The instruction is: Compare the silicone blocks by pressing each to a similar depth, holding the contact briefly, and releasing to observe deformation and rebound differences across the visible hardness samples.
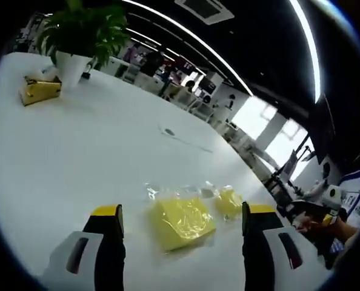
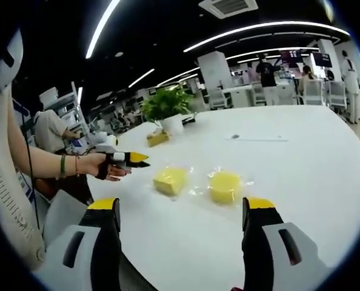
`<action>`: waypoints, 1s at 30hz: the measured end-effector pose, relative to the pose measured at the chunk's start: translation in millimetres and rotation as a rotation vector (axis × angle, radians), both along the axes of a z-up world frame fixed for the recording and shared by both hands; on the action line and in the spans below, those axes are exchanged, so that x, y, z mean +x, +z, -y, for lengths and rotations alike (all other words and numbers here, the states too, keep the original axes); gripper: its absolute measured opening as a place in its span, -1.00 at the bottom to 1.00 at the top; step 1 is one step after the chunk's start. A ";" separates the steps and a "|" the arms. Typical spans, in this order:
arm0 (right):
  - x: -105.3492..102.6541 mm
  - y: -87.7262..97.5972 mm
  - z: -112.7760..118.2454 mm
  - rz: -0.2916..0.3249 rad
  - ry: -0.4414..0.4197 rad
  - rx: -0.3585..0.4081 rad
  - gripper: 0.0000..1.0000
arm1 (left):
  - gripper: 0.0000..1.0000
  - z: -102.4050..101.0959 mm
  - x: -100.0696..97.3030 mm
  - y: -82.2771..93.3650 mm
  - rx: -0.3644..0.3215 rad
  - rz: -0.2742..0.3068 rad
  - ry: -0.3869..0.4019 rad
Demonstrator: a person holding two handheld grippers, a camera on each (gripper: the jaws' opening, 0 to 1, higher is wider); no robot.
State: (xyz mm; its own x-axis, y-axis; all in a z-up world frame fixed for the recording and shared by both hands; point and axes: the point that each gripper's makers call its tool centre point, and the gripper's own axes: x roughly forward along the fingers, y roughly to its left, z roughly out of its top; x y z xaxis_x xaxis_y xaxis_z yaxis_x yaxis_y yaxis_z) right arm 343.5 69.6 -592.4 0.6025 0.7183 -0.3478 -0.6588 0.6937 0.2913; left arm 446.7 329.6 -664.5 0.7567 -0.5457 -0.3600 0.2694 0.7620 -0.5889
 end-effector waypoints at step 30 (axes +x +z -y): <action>15.4 -6.6 -6.2 -0.027 -0.022 -0.058 0.50 | -0.49 -1.4 55.2 -60.8 -0.453 -0.201 0.069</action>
State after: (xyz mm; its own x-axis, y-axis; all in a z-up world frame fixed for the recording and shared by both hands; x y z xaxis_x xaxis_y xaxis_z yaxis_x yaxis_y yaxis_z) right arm 358.9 75.8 -599.0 0.6079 0.6829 -0.4050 -0.6353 0.7244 0.2678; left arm 501.9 330.9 -725.3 0.7366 -0.6321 -0.2407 0.0748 0.4298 -0.8998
